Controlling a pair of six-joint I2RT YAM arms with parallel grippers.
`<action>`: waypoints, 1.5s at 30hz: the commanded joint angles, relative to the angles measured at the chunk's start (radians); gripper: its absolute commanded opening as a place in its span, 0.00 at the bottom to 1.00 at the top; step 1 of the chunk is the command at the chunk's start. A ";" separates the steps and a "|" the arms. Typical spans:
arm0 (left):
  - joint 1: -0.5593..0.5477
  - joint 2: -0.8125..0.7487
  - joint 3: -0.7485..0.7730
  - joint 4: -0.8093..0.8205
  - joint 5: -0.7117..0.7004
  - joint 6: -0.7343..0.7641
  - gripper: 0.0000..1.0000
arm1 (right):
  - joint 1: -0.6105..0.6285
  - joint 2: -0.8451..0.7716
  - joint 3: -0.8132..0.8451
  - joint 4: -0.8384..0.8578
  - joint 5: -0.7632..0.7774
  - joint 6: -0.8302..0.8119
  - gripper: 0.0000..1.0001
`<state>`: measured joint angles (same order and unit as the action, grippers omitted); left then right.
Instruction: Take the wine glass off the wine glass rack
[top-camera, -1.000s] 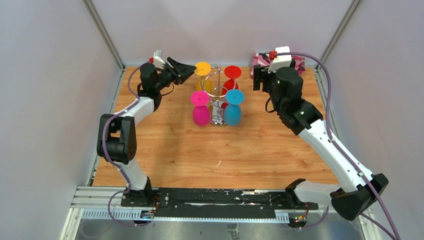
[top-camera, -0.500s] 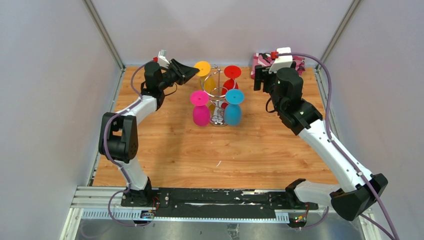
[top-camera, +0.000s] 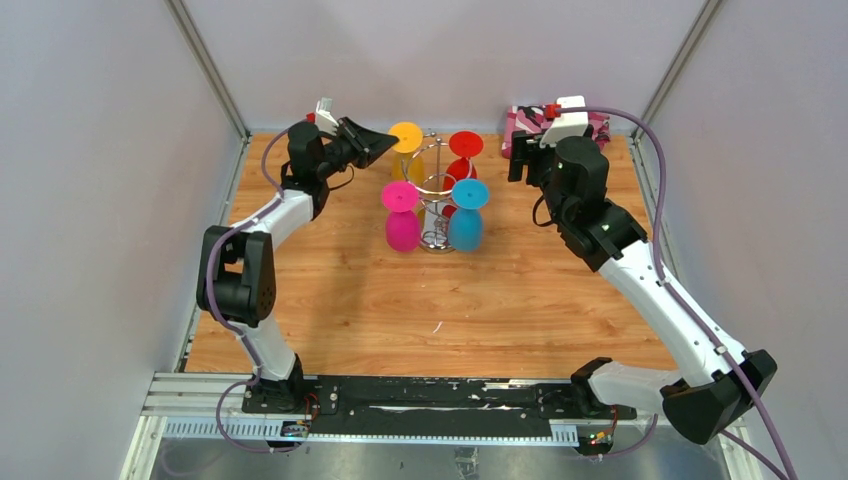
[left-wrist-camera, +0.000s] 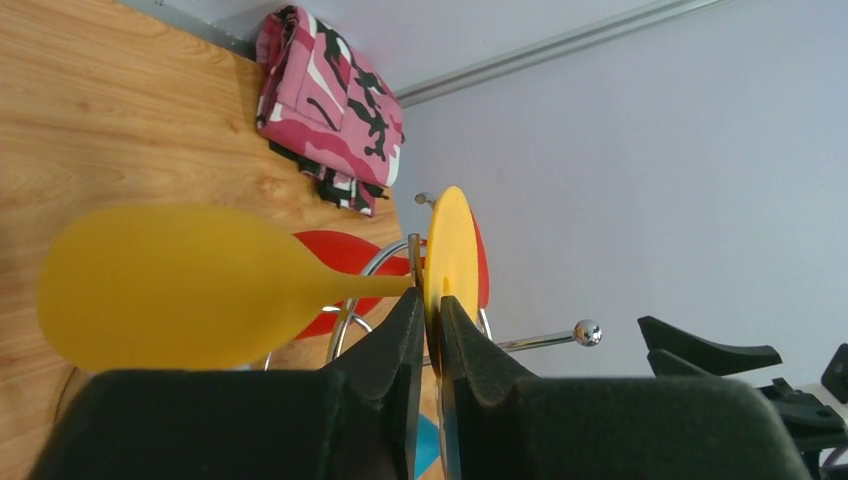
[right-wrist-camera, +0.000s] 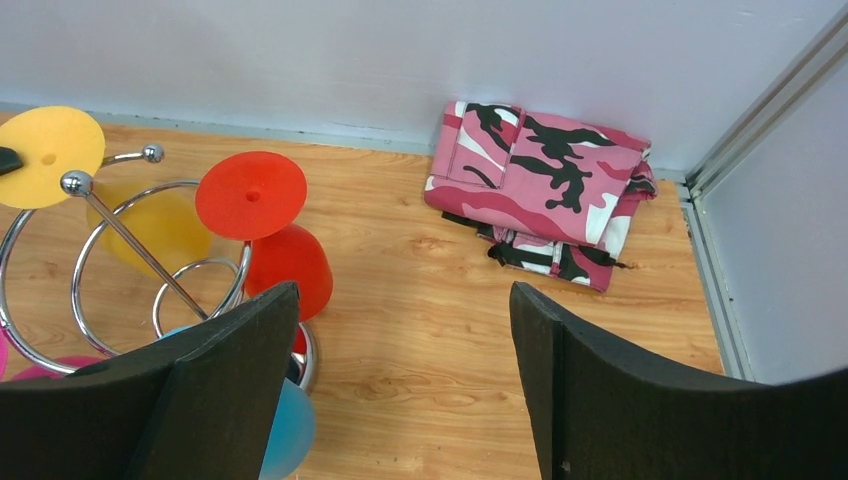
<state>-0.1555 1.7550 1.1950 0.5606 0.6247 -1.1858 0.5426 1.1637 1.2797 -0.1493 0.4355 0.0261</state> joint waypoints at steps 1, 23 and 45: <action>-0.012 -0.050 0.040 -0.031 0.034 -0.022 0.09 | -0.017 -0.021 -0.010 0.023 -0.008 0.019 0.81; 0.022 -0.006 0.190 -0.197 0.028 0.033 0.00 | -0.021 -0.025 -0.014 0.019 -0.041 0.031 0.81; 0.053 -0.027 0.355 -0.356 -0.121 0.243 0.00 | -0.040 0.015 -0.022 0.021 -0.046 0.037 0.81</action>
<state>-0.1108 1.8179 1.5093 0.2379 0.5621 -1.0443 0.5243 1.1652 1.2736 -0.1490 0.3912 0.0521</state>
